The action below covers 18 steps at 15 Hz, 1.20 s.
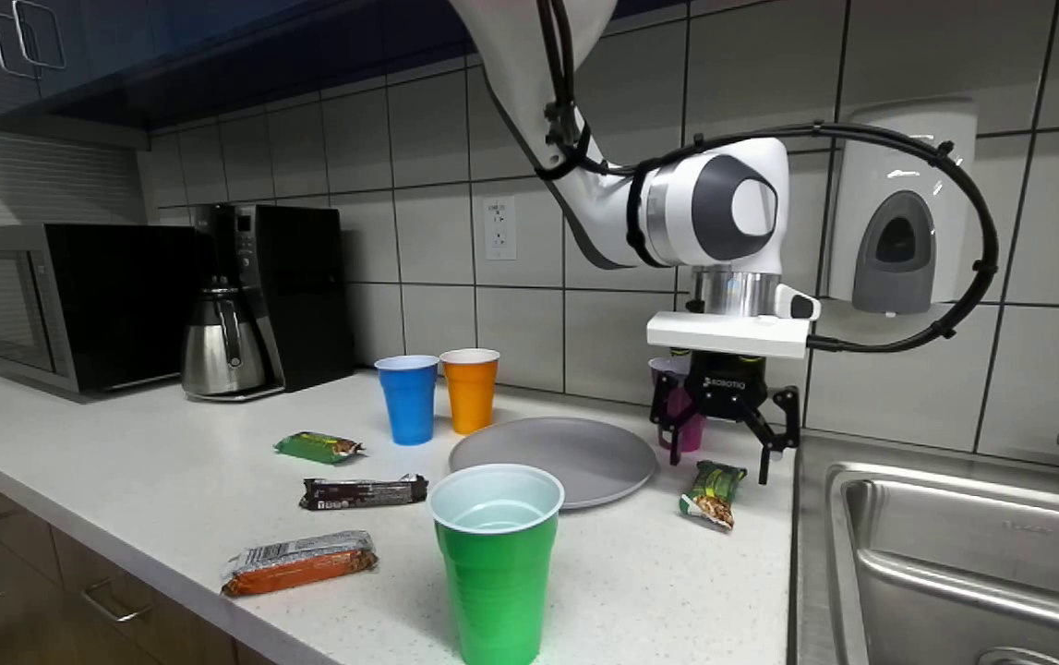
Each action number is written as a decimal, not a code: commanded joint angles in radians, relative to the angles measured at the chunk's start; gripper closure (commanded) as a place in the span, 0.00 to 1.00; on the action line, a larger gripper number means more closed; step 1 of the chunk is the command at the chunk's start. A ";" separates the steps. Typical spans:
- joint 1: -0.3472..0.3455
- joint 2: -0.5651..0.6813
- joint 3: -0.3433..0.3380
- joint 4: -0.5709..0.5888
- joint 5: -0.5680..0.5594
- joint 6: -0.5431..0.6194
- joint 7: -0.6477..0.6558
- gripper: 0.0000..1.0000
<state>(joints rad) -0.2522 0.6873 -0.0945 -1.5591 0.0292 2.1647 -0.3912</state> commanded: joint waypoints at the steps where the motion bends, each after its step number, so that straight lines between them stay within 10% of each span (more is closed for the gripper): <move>1: -0.014 0.044 0.012 0.072 -0.025 -0.022 -0.005 0.00; 15: -0.011 0.083 0.016 0.119 -0.034 -0.026 -0.004 0.00; 16: -0.011 0.084 0.016 0.120 -0.035 -0.027 -0.004 0.25; 18: -0.010 0.084 0.017 0.119 -0.037 -0.025 -0.005 0.34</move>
<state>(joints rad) -0.2518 0.7632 -0.0905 -1.4694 0.0173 2.1632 -0.3912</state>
